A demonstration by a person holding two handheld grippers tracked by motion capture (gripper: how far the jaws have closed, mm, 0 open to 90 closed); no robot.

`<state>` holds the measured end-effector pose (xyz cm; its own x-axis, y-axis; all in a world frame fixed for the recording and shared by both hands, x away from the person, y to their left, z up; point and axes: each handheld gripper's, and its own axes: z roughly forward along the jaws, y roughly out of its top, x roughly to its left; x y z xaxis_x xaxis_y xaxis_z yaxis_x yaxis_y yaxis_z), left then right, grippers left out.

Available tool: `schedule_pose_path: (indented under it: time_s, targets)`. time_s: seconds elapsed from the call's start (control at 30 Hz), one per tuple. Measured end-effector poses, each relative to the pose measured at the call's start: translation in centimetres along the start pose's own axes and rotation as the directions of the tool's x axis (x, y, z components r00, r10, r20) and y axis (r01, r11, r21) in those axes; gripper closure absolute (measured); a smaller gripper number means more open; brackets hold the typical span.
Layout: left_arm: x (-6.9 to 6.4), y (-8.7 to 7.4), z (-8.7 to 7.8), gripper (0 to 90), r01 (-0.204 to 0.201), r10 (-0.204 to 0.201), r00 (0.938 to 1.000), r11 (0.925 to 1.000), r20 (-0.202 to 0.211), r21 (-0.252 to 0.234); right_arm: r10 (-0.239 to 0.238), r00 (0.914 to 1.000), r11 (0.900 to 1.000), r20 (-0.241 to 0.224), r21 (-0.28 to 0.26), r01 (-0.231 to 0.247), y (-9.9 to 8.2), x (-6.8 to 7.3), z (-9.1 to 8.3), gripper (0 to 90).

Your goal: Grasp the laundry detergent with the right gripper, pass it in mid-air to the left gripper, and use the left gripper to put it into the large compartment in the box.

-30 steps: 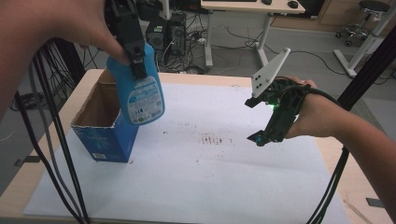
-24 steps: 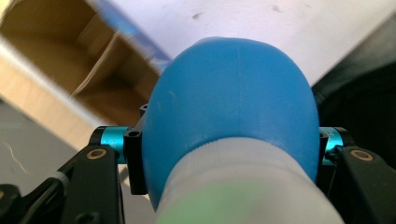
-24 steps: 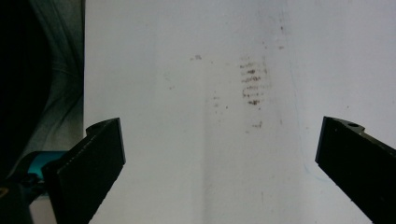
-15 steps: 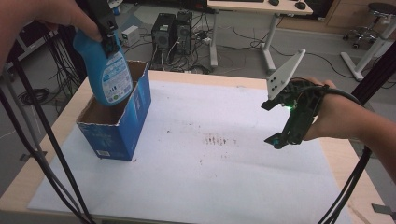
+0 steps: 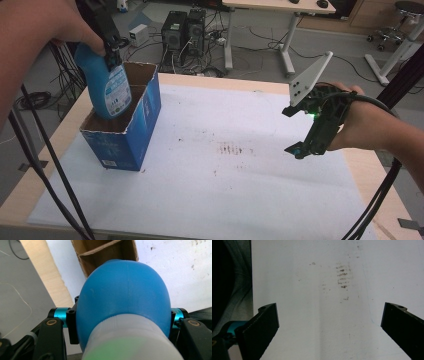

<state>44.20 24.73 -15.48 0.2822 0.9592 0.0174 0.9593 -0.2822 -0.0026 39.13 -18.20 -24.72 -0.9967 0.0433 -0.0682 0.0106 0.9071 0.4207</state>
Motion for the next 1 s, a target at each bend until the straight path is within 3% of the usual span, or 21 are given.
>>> schedule_pose_path:
  time_s: [0.07,0.1,0.23,0.27,0.33,0.37,0.43,0.47,0.53,0.57,0.6,0.63,0.67,0.73,0.77,0.8,0.83,0.9,1.0]
  targets:
    - [-0.1,0.1,0.8,38.7,-0.019,0.019,0.9998,0.9997,-0.006,0.013,0.004,1.0000,1.0000,0.001,0.002,-0.004,-0.1,0.0,0.0,0.6]
    - [-0.1,0.2,1.6,38.7,-0.052,0.052,0.9986,0.9983,-0.010,0.025,0.006,1.0000,1.0000,0.001,0.000,-0.006,-0.1,0.0,0.0,0.6]
    - [0.0,0.3,3.1,38.7,-0.089,0.089,0.9960,0.9954,-0.002,0.034,0.010,0.9999,0.9999,-0.001,0.003,-0.010,-0.3,0.1,0.1,0.6]
    - [0.2,0.5,4.3,38.7,-0.124,0.124,0.9923,0.9915,0.008,0.040,0.014,0.9999,0.9999,-0.001,0.005,-0.014,-0.4,0.1,0.2,0.6]
    - [0.2,0.5,4.9,38.7,-0.136,0.135,0.9907,0.9899,0.015,0.039,0.015,0.9999,0.9999,-0.001,0.008,-0.015,-0.4,0.1,0.3,0.6]
    - [0.3,0.6,6.1,38.7,-0.165,0.164,0.9862,0.9853,0.024,0.046,0.018,0.9998,0.9998,-0.004,0.011,-0.018,-0.5,0.1,0.3,0.6]
    - [0.3,0.6,6.1,38.7,-0.165,0.164,0.9862,0.9853,0.024,0.046,0.018,0.9998,0.9997,-0.004,0.015,-0.018,-0.5,0.0,0.3,0.6]
    - [0.2,0.9,8.0,38.7,-0.222,0.221,0.9750,0.9734,0.027,0.058,0.021,0.9998,0.9997,-0.003,0.014,-0.021,-0.5,0.0,0.3,0.6]
    - [0.2,0.9,8.5,38.7,-0.235,0.233,0.9720,0.9703,0.027,0.058,0.025,0.9997,0.9995,-0.003,0.017,-0.025,-0.5,0.0,0.3,0.6]
    - [0.1,1.0,9.0,38.7,-0.253,0.252,0.9675,0.9657,0.027,0.059,0.025,0.9997,0.9995,-0.003,0.017,-0.025,-0.5,0.0,0.3,0.6]
    - [0.1,1.0,9.0,38.7,-0.253,0.252,0.9675,0.9657,0.027,0.059,0.025,0.9997,0.9995,-0.003,0.017,-0.025,-0.5,0.0,0.3,0.6]
    - [-0.1,1.1,10.5,38.7,-0.325,0.324,0.9457,0.9445,0.020,0.049,0.029,0.9996,0.9994,-0.006,0.020,-0.029,-0.5,-0.1,0.5,0.6]
    - [-0.1,1.1,10.5,38.7,-0.325,0.324,0.9457,0.9445,0.020,0.049,0.029,0.9996,0.9994,-0.006,0.020,-0.029,-0.5,-0.1,0.5,0.6]
    - [-0.2,1.1,11.2,38.7,-0.373,0.373,0.9279,0.9272,0.008,0.036,0.028,0.9996,0.9994,-0.010,0.021,-0.028,-0.6,-0.2,0.7,0.6]
    - [-0.2,1.1,11.2,38.7,-0.373,0.373,0.9279,0.9272,0.008,0.036,0.028,0.9996,0.9994,-0.010,0.021,-0.028,-0.6,-0.2,0.7,0.6]
    - [-0.3,1.1,11.9,38.7,-0.426,0.426,0.9045,0.9045,-0.009,0.020,0.029,0.9995,0.9993,-0.012,0.023,-0.029,-0.6,-0.2,0.8,0.6]
    - [-0.3,1.1,12.4,38.6,-0.453,0.453,0.8914,0.8916,-0.020,0.011,0.031,0.9994,0.9992,-0.017,0.025,-0.030,-0.7,-0.4,1.0,0.6]
    - [-0.4,1.1,13.0,38.6,-0.478,0.478,0.8780,0.8784,-0.029,0.003,0.031,0.9994,0.9992,-0.018,0.026,-0.030,-0.7,-0.4,1.1,0.6]
    - [-0.4,1.1,13.3,38.6,-0.482,0.482,0.8758,0.8761,-0.026,0.000,0.032,0.9993,0.9991,-0.017,0.027,-0.032,-0.7,-0.5,1.2,0.6]
